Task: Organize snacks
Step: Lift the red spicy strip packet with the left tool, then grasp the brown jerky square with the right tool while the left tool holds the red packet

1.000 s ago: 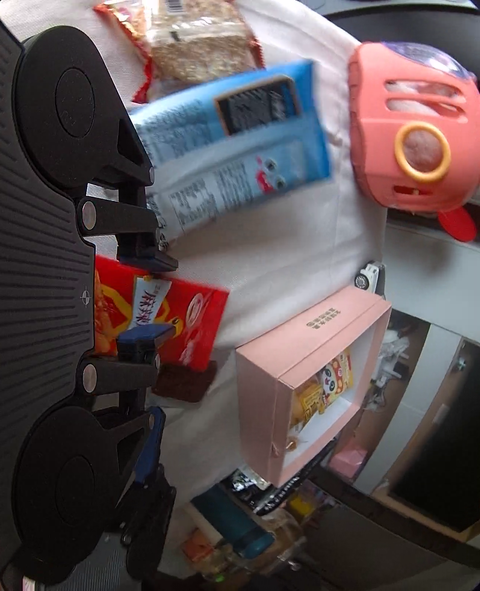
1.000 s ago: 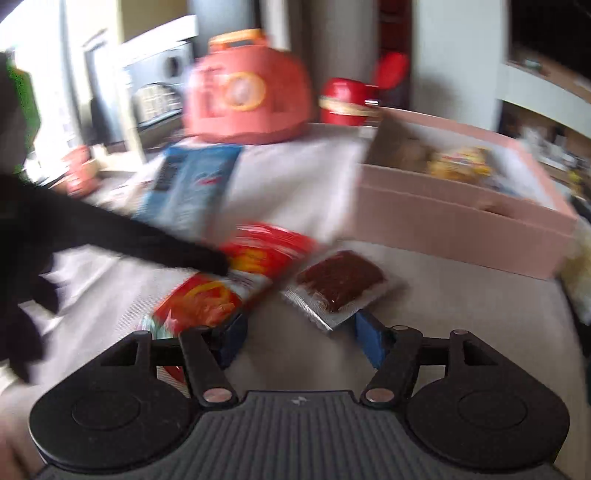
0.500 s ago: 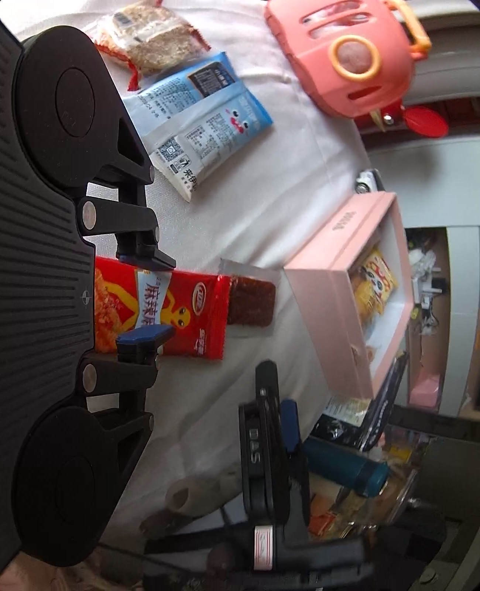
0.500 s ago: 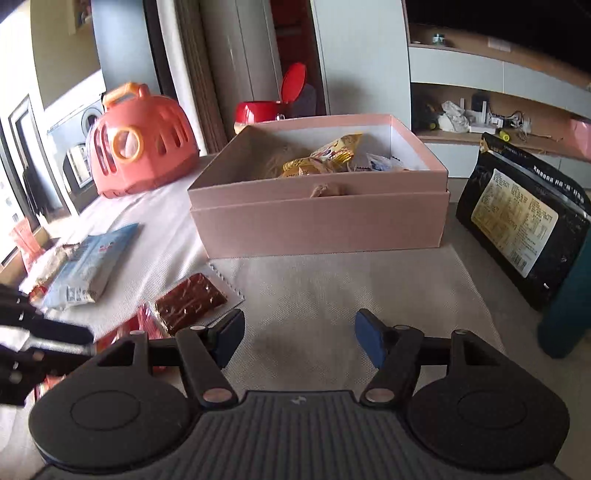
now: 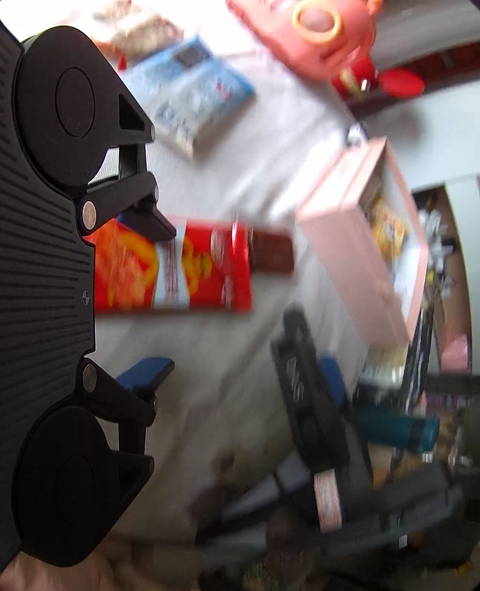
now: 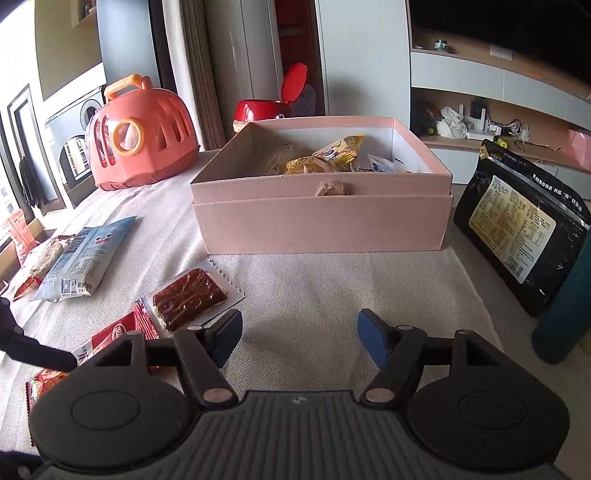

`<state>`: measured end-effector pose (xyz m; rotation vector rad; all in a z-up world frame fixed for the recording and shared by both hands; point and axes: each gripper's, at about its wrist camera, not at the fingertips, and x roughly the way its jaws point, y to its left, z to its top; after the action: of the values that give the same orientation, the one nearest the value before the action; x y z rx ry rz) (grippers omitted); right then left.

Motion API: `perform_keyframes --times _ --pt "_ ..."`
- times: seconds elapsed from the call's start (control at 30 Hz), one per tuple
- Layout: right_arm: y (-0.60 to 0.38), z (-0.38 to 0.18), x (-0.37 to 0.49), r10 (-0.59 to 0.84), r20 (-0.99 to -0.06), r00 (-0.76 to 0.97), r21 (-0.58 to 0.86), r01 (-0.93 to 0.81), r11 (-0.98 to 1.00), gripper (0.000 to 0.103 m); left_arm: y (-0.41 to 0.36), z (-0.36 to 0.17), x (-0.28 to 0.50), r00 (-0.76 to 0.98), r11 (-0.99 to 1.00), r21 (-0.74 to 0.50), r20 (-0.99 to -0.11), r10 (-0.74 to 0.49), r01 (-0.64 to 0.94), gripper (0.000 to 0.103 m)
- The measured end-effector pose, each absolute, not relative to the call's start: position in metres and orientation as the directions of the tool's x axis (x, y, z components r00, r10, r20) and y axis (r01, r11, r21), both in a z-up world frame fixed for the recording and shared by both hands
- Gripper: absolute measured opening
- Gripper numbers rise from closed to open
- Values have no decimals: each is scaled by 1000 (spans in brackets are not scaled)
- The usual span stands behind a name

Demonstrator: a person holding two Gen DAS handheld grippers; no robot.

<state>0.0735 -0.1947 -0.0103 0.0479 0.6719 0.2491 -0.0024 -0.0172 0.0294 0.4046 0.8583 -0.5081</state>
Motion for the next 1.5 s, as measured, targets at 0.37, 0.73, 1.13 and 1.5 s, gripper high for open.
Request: perform_keyframes --times 0.37,0.73,1.13,1.5 --pt "-178 -9 74 289 -670 684 86 -316 945 99 41 23 25 635 955 52 -757 -153 292 72" --pt "-136 8 112 367 -664 651 178 -339 924 78 43 21 23 657 977 14 -742 -131 211 73" --pt "-161 2 84 238 -706 667 -27 -361 932 77 43 20 23 650 983 -10 -749 -129 184 72" --pt "-155 25 95 339 -639 690 180 -294 939 50 54 25 14 626 980 -95 -757 -186 176 64"
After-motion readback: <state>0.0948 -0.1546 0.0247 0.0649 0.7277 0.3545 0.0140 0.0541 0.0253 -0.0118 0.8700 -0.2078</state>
